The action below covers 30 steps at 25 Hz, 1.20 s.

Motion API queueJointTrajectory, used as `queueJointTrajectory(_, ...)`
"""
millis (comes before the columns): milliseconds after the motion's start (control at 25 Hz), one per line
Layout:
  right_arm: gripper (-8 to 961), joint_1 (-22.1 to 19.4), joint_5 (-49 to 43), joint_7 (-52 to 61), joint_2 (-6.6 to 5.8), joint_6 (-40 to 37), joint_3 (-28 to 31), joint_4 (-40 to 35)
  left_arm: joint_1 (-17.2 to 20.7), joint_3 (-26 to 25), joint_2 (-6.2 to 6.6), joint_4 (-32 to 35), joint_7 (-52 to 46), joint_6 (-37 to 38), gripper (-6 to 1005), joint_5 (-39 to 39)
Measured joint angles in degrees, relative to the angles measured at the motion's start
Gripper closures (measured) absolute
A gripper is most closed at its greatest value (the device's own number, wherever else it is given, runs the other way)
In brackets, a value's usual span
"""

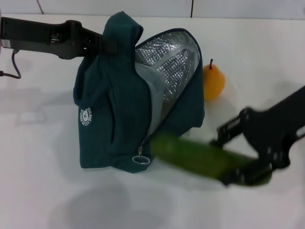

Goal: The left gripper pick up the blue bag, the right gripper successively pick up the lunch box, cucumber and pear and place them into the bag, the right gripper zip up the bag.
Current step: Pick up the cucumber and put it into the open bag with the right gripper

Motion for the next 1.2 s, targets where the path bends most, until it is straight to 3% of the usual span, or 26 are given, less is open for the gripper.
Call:
queueJointTrajectory(240, 308, 0.1, 4.1, -0.6, -0.12, 4.1, 13.2, 12.5, 0.0, -0.1, -0.01, -0.1, 0.0, 0.0, 955, 0.0)
queueJointTrajectory(400, 306, -0.6, 10.7, -2.4, -0.04, 7.9, 15.1, 18.0, 0.1, 0.0, 0.0, 0.0, 0.0, 0.1, 955, -0.2)
queueJointTrajectory(880, 300, 0.4, 31.6, -16.4, 0.66, 15.8, 13.5, 36.0, 0.0, 0.3, 0.0, -0.2, 0.0, 0.1, 955, -0.3)
queueJointTrajectory(1040, 298, 2.0, 35.5, -20.6, 0.78, 18.2, 8.9, 40.2, 0.3, 0.3, 0.0, -0.1, 0.0, 0.1, 955, -0.3)
queueJointTrajectory(1200, 296, 2.4, 42.9, -24.4, 0.8, 21.8, -0.8, 41.9, 0.2, 0.3, 0.0, -0.3, 0.1, 0.1, 955, -0.4)
